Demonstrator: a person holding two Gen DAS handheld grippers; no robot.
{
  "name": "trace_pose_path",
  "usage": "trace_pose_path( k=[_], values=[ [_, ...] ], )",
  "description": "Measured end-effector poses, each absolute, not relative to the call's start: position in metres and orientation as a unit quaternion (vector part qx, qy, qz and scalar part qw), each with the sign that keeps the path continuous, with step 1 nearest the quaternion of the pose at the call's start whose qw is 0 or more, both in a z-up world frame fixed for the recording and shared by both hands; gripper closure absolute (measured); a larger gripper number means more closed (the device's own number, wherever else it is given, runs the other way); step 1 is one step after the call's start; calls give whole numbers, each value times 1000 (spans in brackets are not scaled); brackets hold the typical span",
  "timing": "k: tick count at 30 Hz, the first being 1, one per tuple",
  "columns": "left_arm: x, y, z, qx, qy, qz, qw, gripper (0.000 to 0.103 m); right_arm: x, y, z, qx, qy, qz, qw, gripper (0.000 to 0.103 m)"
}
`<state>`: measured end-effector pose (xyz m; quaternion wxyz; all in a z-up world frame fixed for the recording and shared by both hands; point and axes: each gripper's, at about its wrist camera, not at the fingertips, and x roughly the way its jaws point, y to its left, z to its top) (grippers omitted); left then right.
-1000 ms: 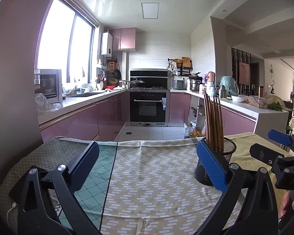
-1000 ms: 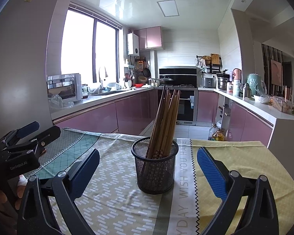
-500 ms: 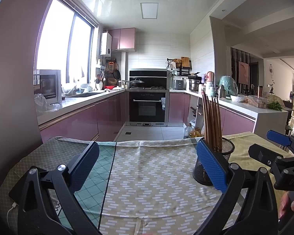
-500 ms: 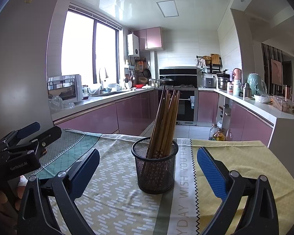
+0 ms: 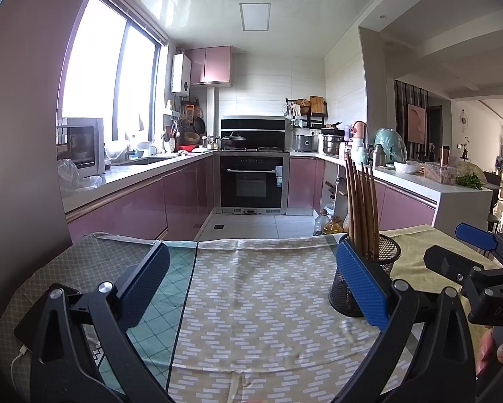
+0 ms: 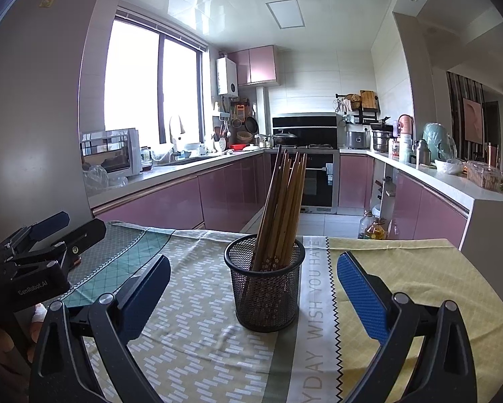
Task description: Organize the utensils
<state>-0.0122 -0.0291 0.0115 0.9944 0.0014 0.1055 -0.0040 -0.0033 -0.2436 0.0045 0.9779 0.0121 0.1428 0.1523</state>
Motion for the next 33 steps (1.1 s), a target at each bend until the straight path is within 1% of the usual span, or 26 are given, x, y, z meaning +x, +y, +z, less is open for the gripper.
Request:
trace_pose_path(
  k=[33],
  values=[
    [-10,-32,9,3,110,-3,994,5,0,-240,3,15,145,154,977,7]
  ],
)
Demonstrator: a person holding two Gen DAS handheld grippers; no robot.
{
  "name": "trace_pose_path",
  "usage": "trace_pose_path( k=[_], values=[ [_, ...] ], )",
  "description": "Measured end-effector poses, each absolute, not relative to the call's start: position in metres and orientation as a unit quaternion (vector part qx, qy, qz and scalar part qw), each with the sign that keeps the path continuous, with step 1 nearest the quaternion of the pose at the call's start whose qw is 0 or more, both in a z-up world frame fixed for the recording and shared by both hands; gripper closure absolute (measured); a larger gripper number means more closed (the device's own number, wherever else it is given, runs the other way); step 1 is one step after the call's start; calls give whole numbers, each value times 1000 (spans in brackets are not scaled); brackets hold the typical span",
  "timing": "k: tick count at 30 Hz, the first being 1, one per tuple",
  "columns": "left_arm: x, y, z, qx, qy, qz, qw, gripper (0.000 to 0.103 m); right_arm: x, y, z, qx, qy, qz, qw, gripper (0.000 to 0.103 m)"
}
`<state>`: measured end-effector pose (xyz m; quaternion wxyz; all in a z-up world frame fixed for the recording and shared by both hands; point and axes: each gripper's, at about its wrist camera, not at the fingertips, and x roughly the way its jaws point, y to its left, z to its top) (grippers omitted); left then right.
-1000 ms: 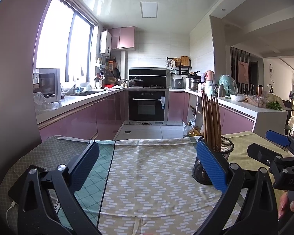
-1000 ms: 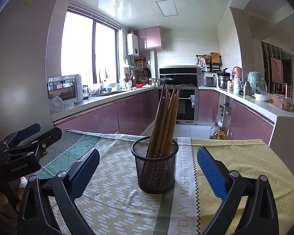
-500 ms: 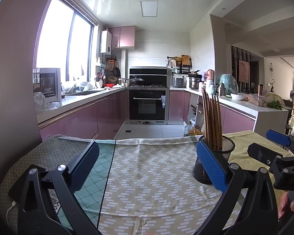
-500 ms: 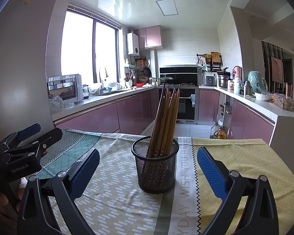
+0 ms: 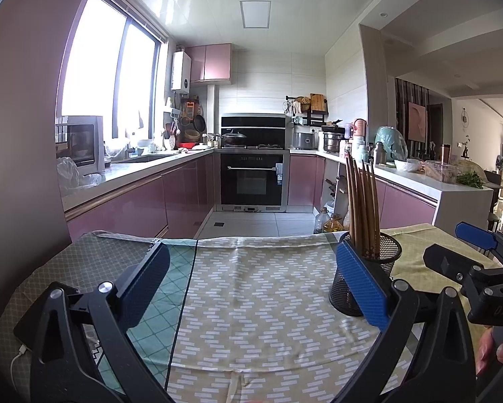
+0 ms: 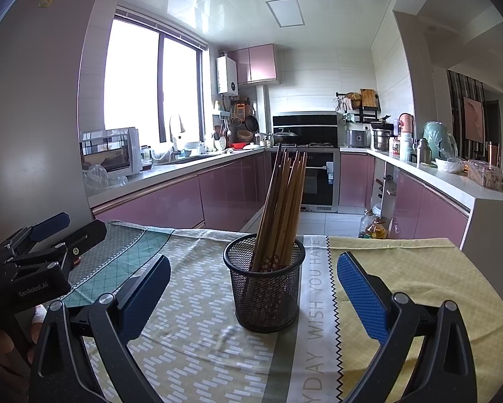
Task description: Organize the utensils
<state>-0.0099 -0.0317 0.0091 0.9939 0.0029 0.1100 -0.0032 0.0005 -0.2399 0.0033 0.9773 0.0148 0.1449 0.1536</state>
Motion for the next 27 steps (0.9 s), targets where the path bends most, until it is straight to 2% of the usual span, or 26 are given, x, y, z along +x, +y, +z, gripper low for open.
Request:
trace_pose_path(
  k=[27],
  values=[
    [-9,-31,9,2,111,-4,994,5,0,-242,3,18,145,152,977,7]
  ],
)
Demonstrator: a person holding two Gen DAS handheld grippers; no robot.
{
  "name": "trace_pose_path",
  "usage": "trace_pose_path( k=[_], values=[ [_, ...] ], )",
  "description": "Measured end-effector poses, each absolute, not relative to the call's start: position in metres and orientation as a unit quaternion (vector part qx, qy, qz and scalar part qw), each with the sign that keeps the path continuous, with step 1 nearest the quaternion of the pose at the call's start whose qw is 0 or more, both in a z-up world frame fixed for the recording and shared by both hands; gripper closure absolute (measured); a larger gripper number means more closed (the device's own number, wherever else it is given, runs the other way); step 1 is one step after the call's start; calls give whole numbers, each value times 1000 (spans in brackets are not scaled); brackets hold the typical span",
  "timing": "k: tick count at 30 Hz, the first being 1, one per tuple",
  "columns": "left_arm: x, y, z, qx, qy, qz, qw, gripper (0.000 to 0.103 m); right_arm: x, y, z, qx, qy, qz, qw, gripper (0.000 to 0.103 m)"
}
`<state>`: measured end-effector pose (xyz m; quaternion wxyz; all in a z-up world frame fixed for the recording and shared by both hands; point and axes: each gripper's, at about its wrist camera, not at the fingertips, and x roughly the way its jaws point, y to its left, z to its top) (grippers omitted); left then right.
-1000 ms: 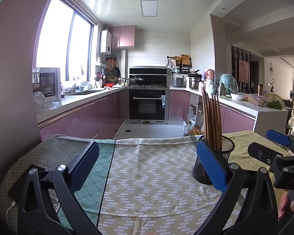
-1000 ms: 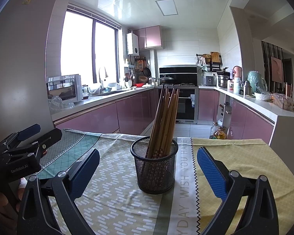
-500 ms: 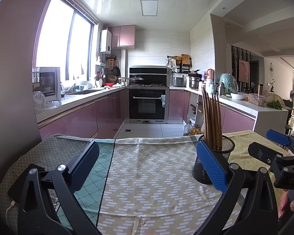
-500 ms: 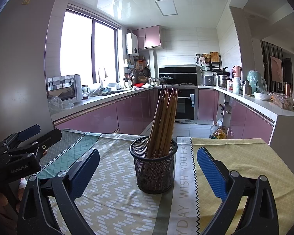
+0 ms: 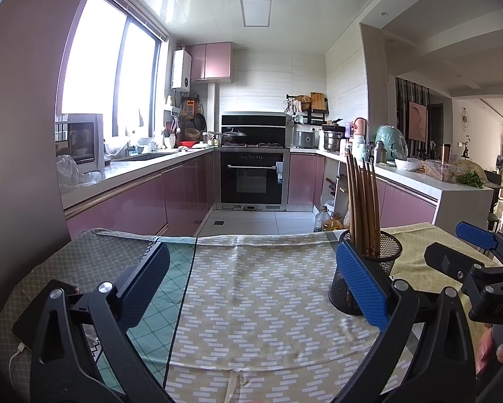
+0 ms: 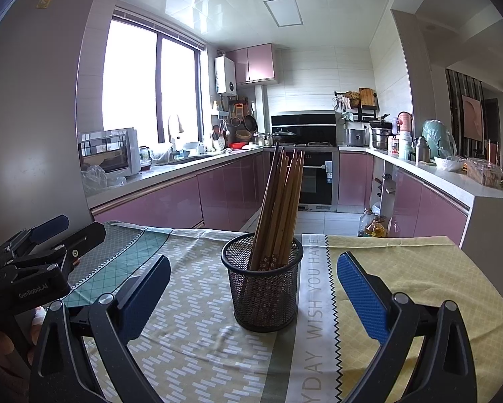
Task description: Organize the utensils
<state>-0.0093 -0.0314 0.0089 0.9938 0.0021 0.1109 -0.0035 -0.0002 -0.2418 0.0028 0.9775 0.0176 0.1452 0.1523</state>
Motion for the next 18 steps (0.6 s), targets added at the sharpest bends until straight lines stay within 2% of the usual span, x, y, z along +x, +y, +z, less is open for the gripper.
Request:
trace_pose_path(
  k=[18],
  values=[
    [-9,-33,8,1,111,-4,994,5,0,-242,3,19,145,152,978,7]
  ],
)
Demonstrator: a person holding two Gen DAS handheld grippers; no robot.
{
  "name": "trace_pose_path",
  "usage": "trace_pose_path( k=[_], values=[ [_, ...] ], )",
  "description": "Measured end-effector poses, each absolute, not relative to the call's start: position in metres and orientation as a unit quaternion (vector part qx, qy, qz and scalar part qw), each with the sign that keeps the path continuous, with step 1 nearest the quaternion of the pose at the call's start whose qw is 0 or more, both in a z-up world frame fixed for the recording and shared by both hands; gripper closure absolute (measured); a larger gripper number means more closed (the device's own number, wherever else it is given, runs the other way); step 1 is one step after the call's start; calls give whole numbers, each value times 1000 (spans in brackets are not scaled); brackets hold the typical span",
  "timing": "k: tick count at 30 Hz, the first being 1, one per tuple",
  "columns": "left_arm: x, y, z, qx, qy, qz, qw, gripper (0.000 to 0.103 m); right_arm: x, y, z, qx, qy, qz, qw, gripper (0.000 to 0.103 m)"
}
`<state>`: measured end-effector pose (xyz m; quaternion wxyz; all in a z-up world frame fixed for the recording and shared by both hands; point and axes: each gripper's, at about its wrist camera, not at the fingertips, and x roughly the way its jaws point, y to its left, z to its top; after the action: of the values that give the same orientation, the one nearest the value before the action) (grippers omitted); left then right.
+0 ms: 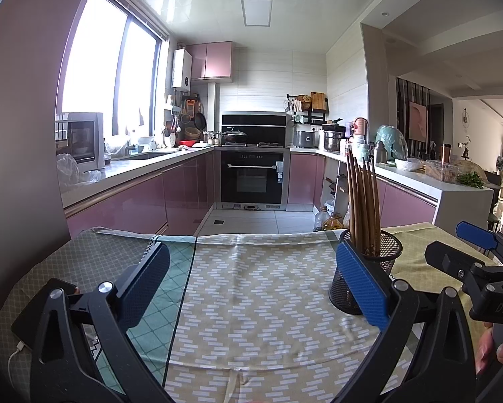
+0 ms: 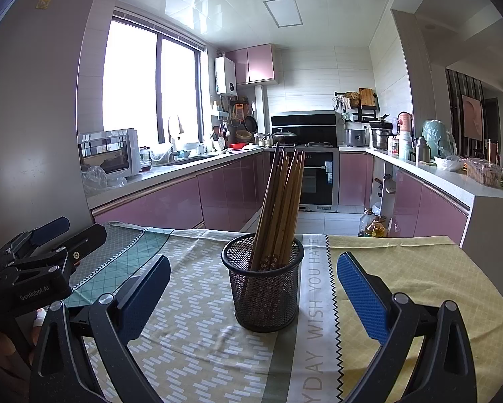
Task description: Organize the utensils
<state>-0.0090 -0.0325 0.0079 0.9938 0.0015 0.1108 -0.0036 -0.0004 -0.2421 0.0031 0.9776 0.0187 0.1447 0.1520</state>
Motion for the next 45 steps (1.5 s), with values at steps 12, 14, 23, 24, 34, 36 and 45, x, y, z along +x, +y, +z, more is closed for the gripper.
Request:
trace_pose_path(
  k=[12,14,23,24,34,36,45],
  values=[
    [-9,-32,8,1,111,-4,994,5,0,-242,3,18,145,152,977,7],
    [-9,-32,9,1,112,-4,994,5,-1,-242,3,19,144,152,978,7],
    [-9,-32,8,2,112,-4,994,5,0,-242,3,19,146,152,977,7],
    [-9,-32,8,1,113,-5,994,5,0,-242,3,19,145,152,977,7],
    [-9,-33,5,2,114,-5,993,5,0,-242,3,20,146,153,977,7],
    [-9,-34,5,1,115,-5,993,5,0,-242,3,20,145,152,977,7],
    [-9,-34,5,2,115,-5,993,5,0,-242,3,22,145,152,977,7]
  ],
)
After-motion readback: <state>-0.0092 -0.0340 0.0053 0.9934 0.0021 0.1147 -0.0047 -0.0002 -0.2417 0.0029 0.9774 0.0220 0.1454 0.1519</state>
